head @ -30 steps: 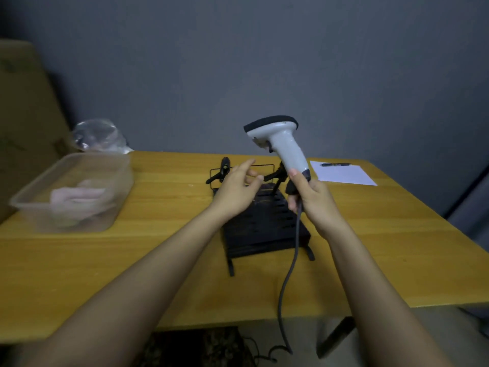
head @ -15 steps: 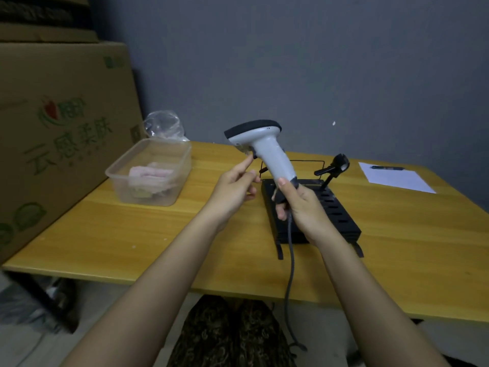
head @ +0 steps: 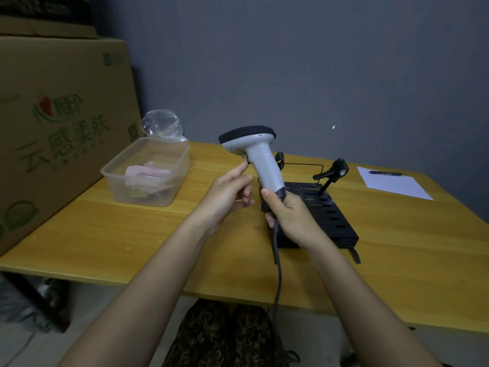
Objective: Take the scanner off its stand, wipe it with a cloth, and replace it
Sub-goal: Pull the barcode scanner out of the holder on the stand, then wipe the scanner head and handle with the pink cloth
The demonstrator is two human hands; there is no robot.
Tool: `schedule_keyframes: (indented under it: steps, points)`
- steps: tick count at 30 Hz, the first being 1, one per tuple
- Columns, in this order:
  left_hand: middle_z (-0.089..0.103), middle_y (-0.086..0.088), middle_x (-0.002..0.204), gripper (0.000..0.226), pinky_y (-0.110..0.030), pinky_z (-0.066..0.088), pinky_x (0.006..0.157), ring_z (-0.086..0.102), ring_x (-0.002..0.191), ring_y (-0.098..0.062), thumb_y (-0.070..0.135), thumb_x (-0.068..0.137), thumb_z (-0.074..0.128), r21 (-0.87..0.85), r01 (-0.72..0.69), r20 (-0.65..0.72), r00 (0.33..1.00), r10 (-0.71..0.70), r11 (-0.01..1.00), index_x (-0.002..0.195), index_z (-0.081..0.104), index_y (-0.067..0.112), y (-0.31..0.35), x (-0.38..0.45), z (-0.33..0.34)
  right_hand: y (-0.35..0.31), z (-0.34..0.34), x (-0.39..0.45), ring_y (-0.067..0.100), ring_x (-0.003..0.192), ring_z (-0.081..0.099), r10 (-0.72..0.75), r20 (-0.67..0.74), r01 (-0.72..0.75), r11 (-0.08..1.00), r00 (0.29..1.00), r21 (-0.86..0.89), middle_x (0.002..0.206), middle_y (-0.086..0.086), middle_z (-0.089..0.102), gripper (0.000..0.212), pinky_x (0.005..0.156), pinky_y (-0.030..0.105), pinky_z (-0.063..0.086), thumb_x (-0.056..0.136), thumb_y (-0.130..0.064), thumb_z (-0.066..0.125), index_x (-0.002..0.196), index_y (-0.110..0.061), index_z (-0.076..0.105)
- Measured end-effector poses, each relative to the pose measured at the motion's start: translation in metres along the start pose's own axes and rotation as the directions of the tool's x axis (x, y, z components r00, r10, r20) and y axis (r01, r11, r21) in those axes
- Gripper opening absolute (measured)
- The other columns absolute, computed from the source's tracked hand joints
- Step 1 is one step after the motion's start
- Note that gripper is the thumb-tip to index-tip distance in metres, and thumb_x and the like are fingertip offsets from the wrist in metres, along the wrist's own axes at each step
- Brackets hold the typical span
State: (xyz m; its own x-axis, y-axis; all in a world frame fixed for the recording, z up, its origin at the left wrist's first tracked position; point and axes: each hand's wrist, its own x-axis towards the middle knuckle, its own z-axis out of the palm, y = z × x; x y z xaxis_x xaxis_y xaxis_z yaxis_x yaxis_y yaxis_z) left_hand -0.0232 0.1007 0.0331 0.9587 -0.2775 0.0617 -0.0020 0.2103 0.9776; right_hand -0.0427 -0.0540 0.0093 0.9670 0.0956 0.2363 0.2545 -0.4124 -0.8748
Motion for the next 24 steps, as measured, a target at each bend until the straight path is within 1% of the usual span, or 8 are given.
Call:
schedule_keyframes:
  steps: [5,9,11,12,15,18,21,24]
  points:
    - [0.046,0.003,0.063,0.043,-0.030,0.051,0.077,0.043,0.057,-0.009,0.016,0.100,0.041,0.084,-0.012,-0.092,0.996,0.020,0.996,0.143,0.041,0.022,0.006,0.006,-0.013,-0.009,0.013,0.008,0.011,0.050,0.049,0.061,-0.081,-0.055,0.995,0.995,0.079,0.047,-0.004,0.052,0.047,0.060,0.028,0.041,0.094,-0.048,0.044,0.074,-0.007,0.057]
    - [0.054,0.004,0.070,0.048,-0.026,0.047,0.070,0.046,0.059,-0.010,0.019,0.099,0.043,0.293,0.042,-0.207,0.978,0.021,0.955,0.145,0.036,0.014,0.003,0.005,-0.044,-0.019,0.027,0.019,0.015,0.054,0.050,0.059,-0.052,-0.059,0.998,0.997,0.001,0.050,0.003,0.053,0.053,0.062,0.030,0.041,0.093,-0.049,0.045,0.057,-0.012,0.054]
    - [0.057,0.005,0.074,0.043,-0.024,0.042,0.062,0.047,0.062,-0.010,0.020,0.098,0.043,0.422,0.067,-0.305,0.949,0.073,0.904,0.140,0.045,0.014,0.001,0.003,-0.066,-0.023,0.034,0.028,0.018,0.056,0.050,0.047,-0.038,-0.049,0.997,0.998,-0.053,0.052,0.006,0.053,0.057,0.062,0.031,0.041,0.093,-0.050,0.045,0.053,-0.010,0.054]
    - [0.059,0.004,0.079,0.039,-0.024,0.042,0.063,0.052,0.067,-0.011,0.020,0.097,0.042,0.483,0.082,-0.357,0.928,0.110,0.872,0.135,0.050,0.014,0.001,0.002,-0.079,-0.026,0.037,0.033,0.018,0.055,0.050,0.040,-0.030,-0.043,0.996,0.999,-0.073,0.052,0.006,0.054,0.058,0.062,0.031,0.042,0.093,-0.050,0.044,0.054,-0.008,0.055]
    - [0.065,-0.005,0.110,0.036,-0.033,0.047,0.087,0.060,0.104,-0.024,0.021,0.095,0.041,0.648,0.173,-0.469,0.858,0.209,0.742,0.125,0.059,0.015,0.000,0.005,-0.124,-0.034,0.052,0.050,0.010,0.050,0.047,0.027,-0.019,-0.029,0.993,0.999,-0.113,0.046,-0.003,0.051,0.055,0.059,0.028,0.040,0.094,-0.049,0.044,0.059,-0.007,0.052]
    - [0.066,-0.013,0.120,0.036,-0.039,0.047,0.094,0.055,0.115,-0.034,0.021,0.092,0.042,0.811,0.253,-0.485,0.796,0.363,0.528,0.119,0.065,0.016,0.004,0.022,-0.164,-0.041,0.072,0.064,0.007,0.044,0.043,0.024,-0.043,-0.029,0.992,0.999,-0.120,0.047,-0.003,0.048,0.053,0.054,0.027,0.037,0.094,-0.047,0.044,0.061,-0.007,0.048]
    - [0.065,-0.011,0.124,0.035,-0.039,0.042,0.097,0.050,0.122,-0.034,0.025,0.094,0.045,0.881,0.318,-0.437,0.832,0.343,0.350,0.123,0.064,0.017,0.012,0.046,-0.190,-0.045,0.091,0.081,0.013,0.049,0.047,0.020,-0.071,-0.028,0.994,0.997,-0.110,0.052,0.002,0.052,0.049,0.055,0.029,0.037,0.095,-0.045,0.044,0.060,-0.010,0.046]
    - [0.057,-0.011,0.133,0.039,-0.038,0.041,0.100,0.050,0.123,-0.032,0.024,0.094,0.049,0.885,0.354,-0.411,0.900,0.148,0.304,0.131,0.055,0.013,0.012,0.074,-0.204,-0.047,0.106,0.098,0.017,0.050,0.047,0.030,-0.089,-0.039,0.994,0.996,-0.106,0.051,0.002,0.052,0.048,0.055,0.029,0.037,0.095,-0.045,0.045,0.059,-0.013,0.045]
